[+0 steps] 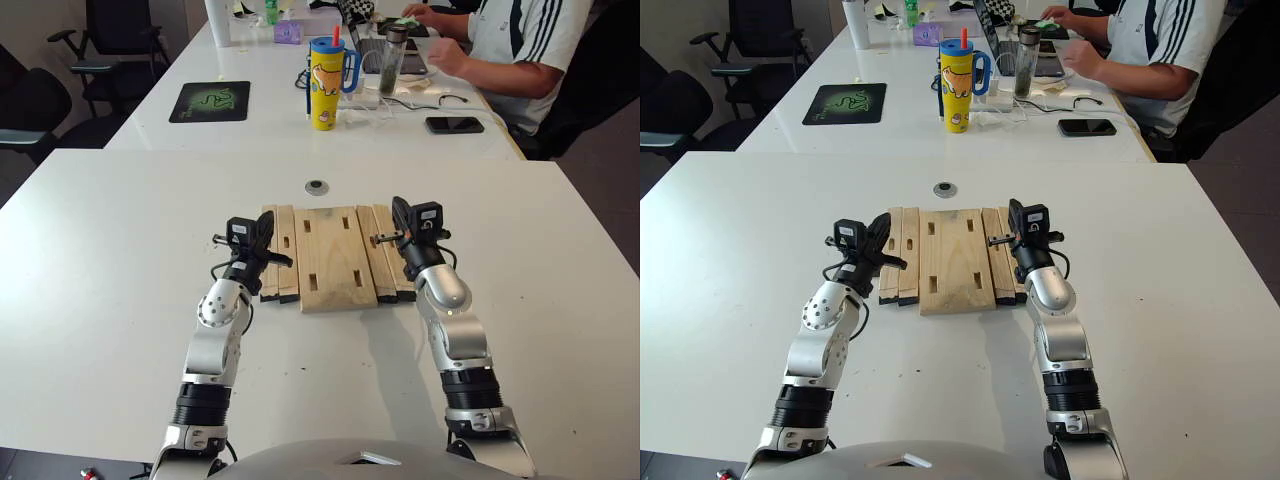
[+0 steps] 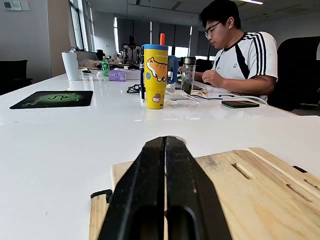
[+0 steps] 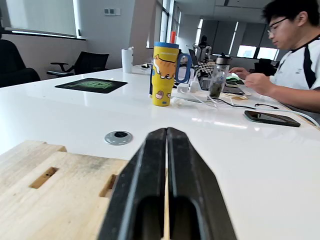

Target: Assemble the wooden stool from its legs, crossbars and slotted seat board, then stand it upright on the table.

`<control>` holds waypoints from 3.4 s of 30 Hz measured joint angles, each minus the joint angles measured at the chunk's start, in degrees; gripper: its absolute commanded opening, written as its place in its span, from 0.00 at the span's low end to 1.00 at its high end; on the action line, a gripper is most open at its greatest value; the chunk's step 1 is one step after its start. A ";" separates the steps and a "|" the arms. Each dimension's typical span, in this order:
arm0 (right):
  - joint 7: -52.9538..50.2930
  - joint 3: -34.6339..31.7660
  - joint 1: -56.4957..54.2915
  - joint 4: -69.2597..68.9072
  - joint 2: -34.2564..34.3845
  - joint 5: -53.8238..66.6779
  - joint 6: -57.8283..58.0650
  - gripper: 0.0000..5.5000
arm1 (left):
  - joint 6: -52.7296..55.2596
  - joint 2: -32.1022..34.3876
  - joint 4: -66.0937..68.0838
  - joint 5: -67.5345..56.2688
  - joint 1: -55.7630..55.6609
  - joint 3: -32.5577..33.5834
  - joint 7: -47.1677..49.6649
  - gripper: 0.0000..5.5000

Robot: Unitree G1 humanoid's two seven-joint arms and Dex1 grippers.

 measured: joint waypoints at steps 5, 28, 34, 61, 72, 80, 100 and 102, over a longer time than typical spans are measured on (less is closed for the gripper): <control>-0.08 -0.23 0.47 0.26 0.20 -0.05 0.00 0.00 | -0.63 0.69 0.04 0.03 -0.01 0.90 0.69 0.00; -1.52 -1.12 2.37 -0.13 1.37 -0.14 -0.16 0.00 | 1.20 3.06 -2.50 -0.13 0.45 1.12 -0.58 0.00; -1.70 -1.07 2.25 0.19 1.40 -0.16 -0.25 0.00 | 1.66 3.29 -2.49 -0.56 0.27 1.39 -0.83 0.00; -1.63 -1.26 1.14 2.25 0.40 -0.20 -1.53 0.00 | 2.57 4.10 -2.27 -1.10 0.07 2.06 -1.05 0.00; -1.28 -1.15 0.61 2.87 -0.05 -0.20 -1.58 0.00 | 2.65 4.14 -1.96 -1.10 0.02 2.09 -1.10 0.00; -1.25 -1.16 0.38 3.46 -0.08 -0.21 -1.79 0.00 | 5.12 4.81 -1.05 -1.38 -0.17 2.67 -1.66 0.00; -1.25 -1.13 0.67 3.13 -0.19 -0.21 -1.79 0.00 | 18.01 7.12 -1.06 -1.76 0.42 4.22 -1.81 0.00; -1.24 -1.14 0.67 3.06 -0.27 -0.21 -1.77 0.00 | 19.09 7.55 -1.25 -1.71 0.54 4.15 -1.82 0.00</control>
